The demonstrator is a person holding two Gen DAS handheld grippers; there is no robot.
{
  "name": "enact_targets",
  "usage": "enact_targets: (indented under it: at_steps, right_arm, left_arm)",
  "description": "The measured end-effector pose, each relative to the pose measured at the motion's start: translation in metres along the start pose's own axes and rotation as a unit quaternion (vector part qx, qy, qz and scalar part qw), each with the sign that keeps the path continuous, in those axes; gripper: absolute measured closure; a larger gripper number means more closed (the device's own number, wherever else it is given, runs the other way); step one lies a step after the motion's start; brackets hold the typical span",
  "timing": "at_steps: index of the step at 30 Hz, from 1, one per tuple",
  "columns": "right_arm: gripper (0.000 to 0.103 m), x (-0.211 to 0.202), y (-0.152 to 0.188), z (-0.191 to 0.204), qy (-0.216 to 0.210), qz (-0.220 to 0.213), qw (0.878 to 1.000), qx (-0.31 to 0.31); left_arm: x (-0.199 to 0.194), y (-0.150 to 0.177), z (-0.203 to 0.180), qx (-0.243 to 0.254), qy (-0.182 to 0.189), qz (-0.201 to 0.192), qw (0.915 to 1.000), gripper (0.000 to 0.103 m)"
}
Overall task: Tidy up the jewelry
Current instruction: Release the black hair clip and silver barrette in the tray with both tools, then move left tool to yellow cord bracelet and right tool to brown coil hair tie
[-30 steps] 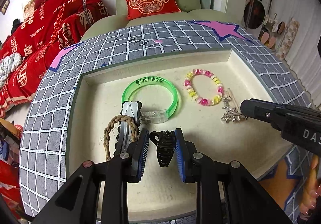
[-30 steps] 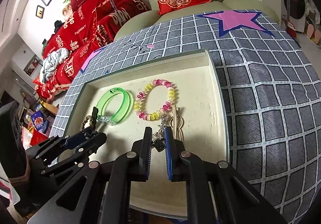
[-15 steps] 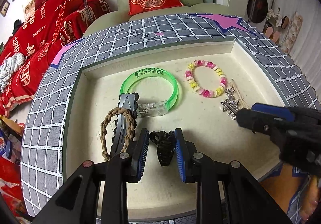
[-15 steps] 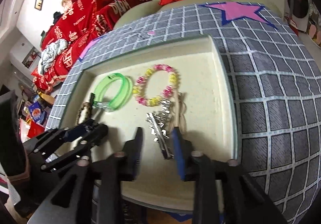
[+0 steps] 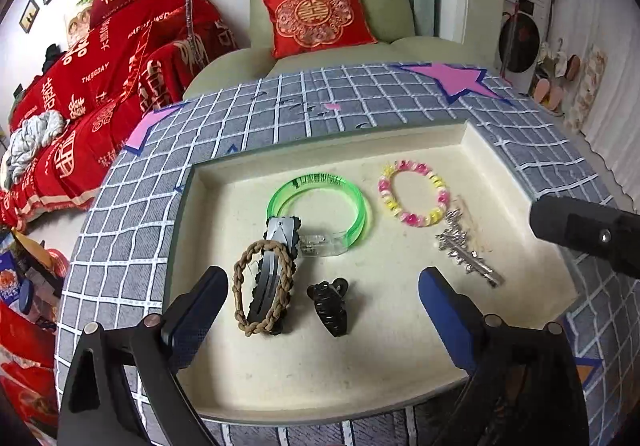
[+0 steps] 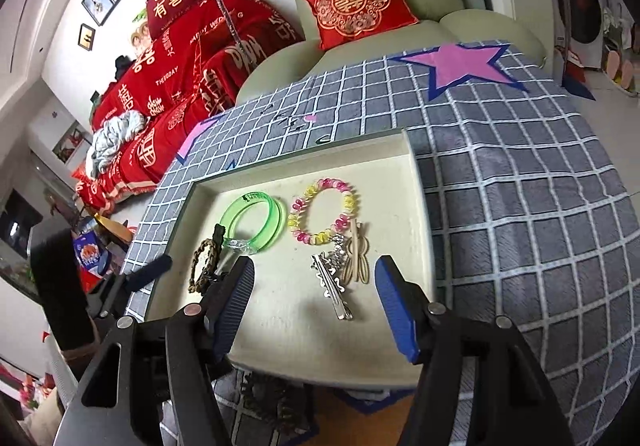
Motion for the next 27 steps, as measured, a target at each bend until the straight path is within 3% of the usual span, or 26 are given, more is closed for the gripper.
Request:
enact_targets:
  at_steps: [13,27]
  right_arm:
    - [0.018,-0.053,0.025,-0.01,-0.004,-0.022,1.0,0.009]
    - [0.018,-0.074,0.074,-0.028,0.004,0.006,1.0,0.024]
  left_arm:
    - [-0.055,0.015,-0.004,-0.009,0.02,-0.021,0.9995,0.0]
    - [-0.096,0.082,-0.017,-0.014,0.042,-0.01,0.999,0.0]
Point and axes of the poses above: each gripper's, at about its wrist camera, not at the fingertips, and x roughly the way its jaws point, z to its left, y to its underside, the point moved 5 cm from there along x, roughly the way its jaws point, and after that the axes turned 10 degrees about y, right-handed, at the moved point
